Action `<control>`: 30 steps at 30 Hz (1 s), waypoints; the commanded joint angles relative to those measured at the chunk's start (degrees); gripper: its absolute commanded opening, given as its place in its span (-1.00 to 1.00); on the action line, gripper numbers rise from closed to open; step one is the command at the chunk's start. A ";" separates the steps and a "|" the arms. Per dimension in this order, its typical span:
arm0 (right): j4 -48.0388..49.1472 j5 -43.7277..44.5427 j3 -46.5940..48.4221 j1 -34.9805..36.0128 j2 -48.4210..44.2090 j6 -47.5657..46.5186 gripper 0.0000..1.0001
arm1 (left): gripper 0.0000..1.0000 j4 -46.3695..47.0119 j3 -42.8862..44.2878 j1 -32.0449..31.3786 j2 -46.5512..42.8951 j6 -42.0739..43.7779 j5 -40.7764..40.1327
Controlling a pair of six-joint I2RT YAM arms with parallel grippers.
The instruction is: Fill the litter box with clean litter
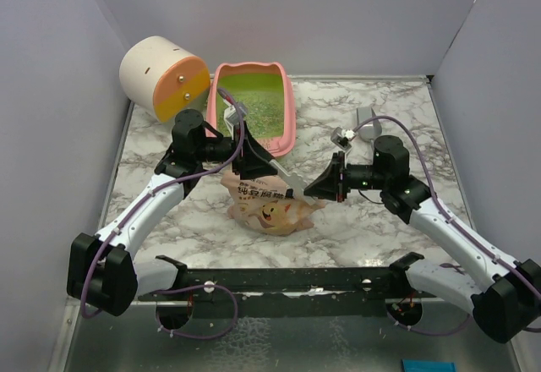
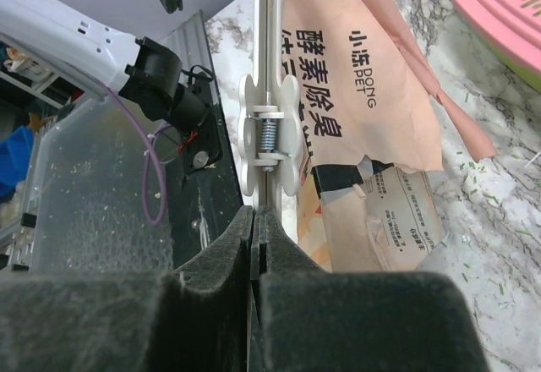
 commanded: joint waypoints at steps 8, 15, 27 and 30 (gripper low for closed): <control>1.61 1.18 2.45 1.59 1.58 0.40 -0.99 | -0.06 1.34 0.90 -0.38 0.59 0.33 4.25; 1.70 1.65 2.69 1.90 1.49 0.71 -0.98 | -0.15 1.26 0.26 -0.82 0.51 0.67 4.97; 1.41 2.88 2.63 2.20 1.13 0.87 -0.98 | -1.00 -0.73 0.22 -1.05 0.26 2.29 5.06; -2.50 4.86 4.48 2.20 1.18 -1.26 -0.44 | -1.00 -1.40 -0.03 -1.04 -0.80 3.11 5.05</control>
